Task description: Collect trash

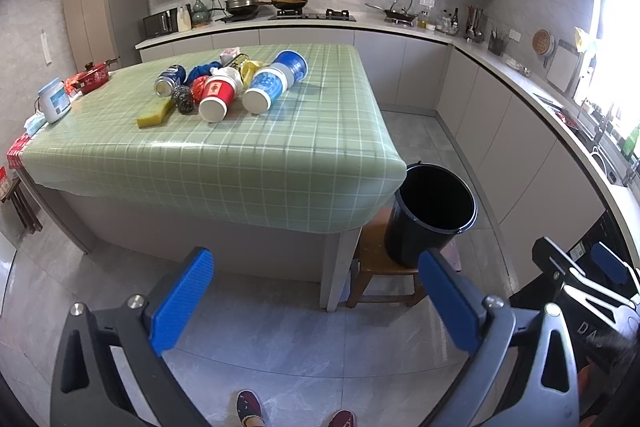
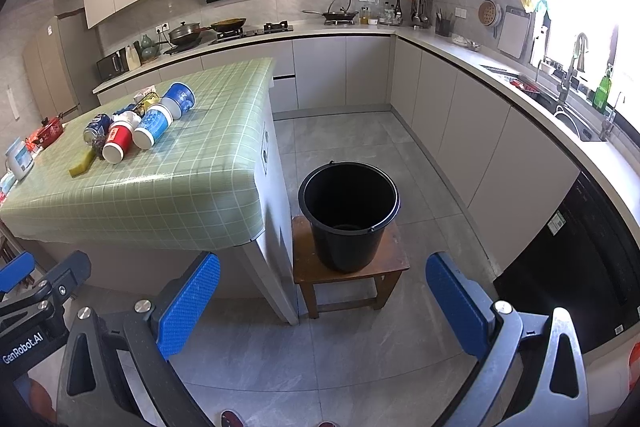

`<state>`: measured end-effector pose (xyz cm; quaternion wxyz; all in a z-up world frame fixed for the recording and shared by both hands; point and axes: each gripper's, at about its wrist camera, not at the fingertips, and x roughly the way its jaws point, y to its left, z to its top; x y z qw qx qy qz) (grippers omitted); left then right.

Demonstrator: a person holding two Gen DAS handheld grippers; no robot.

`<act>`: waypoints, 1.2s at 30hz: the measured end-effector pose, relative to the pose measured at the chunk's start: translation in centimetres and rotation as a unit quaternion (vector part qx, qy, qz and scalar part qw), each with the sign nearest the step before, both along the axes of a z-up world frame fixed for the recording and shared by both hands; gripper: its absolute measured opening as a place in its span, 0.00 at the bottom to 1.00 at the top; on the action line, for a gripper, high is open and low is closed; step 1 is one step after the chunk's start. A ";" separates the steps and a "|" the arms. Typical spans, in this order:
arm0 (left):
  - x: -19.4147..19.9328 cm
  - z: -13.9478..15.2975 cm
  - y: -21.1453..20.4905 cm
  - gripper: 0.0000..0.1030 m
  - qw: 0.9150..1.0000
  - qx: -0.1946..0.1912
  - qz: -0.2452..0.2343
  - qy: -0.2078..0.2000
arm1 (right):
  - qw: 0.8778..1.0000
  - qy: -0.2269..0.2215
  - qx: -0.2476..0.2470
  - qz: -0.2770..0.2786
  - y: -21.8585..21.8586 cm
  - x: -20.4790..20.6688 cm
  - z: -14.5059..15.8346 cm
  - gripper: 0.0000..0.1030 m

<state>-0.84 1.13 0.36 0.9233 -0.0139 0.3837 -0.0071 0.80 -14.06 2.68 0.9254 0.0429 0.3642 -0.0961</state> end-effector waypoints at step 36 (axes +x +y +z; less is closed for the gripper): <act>4.4 -0.7 6.1 1.00 0.998 0.007 0.056 0.007 | 0.999 0.004 0.034 0.039 2.9 5.0 -0.8 1.00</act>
